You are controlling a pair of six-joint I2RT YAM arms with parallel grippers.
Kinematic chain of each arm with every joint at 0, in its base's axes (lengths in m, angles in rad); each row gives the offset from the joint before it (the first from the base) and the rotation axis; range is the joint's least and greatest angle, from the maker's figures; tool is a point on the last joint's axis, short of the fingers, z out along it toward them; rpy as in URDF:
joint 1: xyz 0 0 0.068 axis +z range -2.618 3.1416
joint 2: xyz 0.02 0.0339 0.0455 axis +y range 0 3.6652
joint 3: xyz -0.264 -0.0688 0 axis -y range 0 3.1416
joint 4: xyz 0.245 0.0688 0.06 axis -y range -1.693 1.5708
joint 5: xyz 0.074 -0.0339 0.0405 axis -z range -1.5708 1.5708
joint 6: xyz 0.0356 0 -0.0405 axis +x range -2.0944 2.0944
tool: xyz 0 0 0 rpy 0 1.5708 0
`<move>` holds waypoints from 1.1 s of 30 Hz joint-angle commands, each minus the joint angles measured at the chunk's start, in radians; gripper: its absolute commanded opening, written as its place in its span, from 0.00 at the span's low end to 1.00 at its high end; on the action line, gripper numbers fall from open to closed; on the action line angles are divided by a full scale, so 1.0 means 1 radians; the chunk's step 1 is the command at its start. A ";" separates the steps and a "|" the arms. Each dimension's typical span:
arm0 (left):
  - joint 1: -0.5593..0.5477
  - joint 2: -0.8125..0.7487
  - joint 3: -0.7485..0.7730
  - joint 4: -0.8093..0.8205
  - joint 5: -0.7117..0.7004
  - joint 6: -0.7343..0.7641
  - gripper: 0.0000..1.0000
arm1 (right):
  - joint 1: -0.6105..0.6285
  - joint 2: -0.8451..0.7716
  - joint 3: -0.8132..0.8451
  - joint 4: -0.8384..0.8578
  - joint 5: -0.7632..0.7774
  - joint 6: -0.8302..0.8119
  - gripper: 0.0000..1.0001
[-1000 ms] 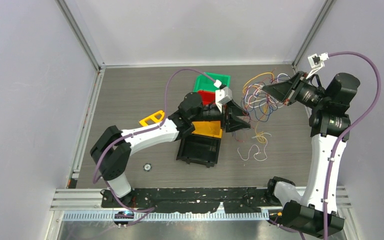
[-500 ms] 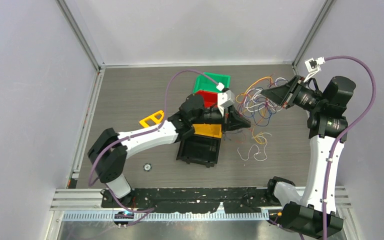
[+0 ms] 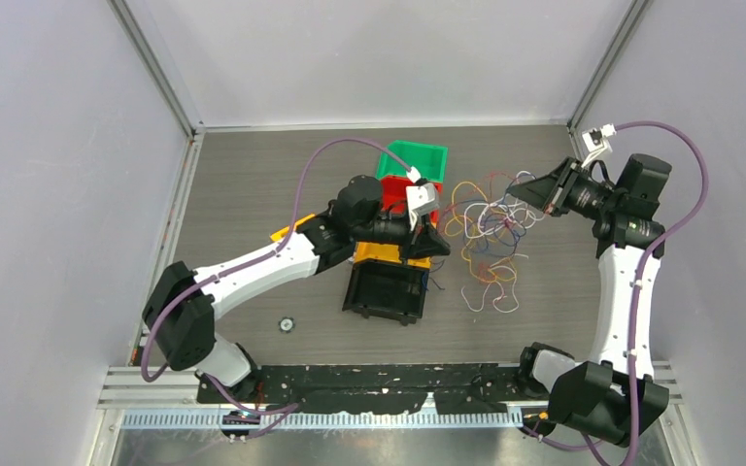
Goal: Untangle the cables
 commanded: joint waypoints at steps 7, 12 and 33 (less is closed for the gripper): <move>0.008 -0.110 0.169 -0.441 -0.143 0.254 0.00 | -0.065 -0.015 0.013 -0.178 0.428 -0.481 0.05; 0.035 -0.210 0.118 -0.506 -0.181 0.319 0.00 | -0.132 0.031 -0.015 -0.167 0.527 -0.576 0.05; 0.208 -0.379 0.441 -0.455 -0.045 0.194 0.00 | -0.160 0.175 -0.211 -0.080 0.676 -0.832 0.05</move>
